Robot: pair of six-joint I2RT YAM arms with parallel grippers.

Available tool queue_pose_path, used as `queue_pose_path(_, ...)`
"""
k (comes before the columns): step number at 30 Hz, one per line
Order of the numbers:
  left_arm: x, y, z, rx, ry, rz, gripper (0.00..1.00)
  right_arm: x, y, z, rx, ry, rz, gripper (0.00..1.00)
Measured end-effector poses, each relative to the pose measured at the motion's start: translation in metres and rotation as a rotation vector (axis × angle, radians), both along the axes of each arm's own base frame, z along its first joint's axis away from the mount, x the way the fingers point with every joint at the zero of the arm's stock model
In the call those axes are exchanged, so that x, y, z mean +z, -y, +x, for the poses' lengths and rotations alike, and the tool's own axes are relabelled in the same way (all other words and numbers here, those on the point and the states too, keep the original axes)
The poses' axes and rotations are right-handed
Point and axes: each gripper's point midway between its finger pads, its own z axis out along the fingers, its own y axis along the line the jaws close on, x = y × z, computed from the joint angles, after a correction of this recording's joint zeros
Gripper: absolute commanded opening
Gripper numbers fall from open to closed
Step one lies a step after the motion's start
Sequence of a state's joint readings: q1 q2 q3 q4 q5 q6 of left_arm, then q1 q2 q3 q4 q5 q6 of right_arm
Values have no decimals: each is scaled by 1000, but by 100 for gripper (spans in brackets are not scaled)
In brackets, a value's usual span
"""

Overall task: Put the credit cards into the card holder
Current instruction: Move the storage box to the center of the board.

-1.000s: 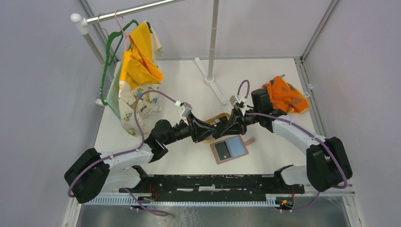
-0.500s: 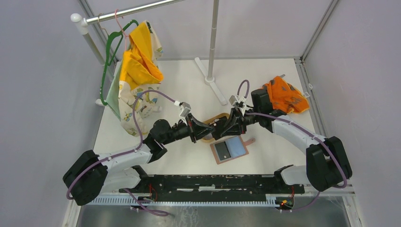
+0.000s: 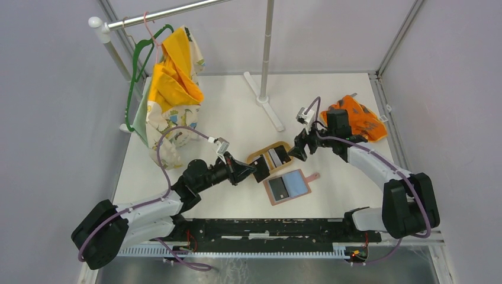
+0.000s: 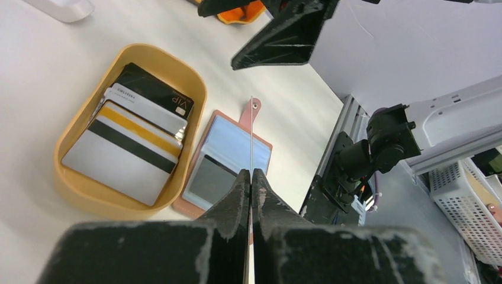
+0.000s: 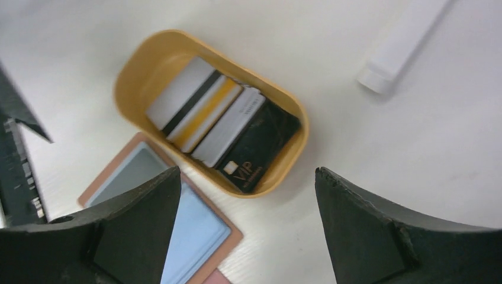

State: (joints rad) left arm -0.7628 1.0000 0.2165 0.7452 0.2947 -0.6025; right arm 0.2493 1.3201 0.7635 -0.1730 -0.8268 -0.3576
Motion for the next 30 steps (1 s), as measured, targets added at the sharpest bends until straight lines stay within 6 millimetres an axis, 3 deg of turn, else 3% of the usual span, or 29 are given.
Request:
queue_pose_path(5,-7,-5,1,31,-20,14,2,-32,6,28,-196,-51,-129,83)
queue_pose_path(11,-12,-9,1,45,-35,30,2,-69,1,54,-334,-115,-276,54)
queue_pose_path(15,-16,-13,0,59,-40,37,2,-73,2,68,-396,-102,-320,34)
queue_pose_path(22,-21,-17,-2,67,-54,51,2,-76,2,84,-449,-109,-340,27)
queue_pose_path(26,-18,-18,-1,78,-47,45,2,-77,3,82,-457,-118,-346,11)
queue_pose_path(30,-17,-19,0,84,-48,43,2,-78,5,83,-473,-124,-347,2)
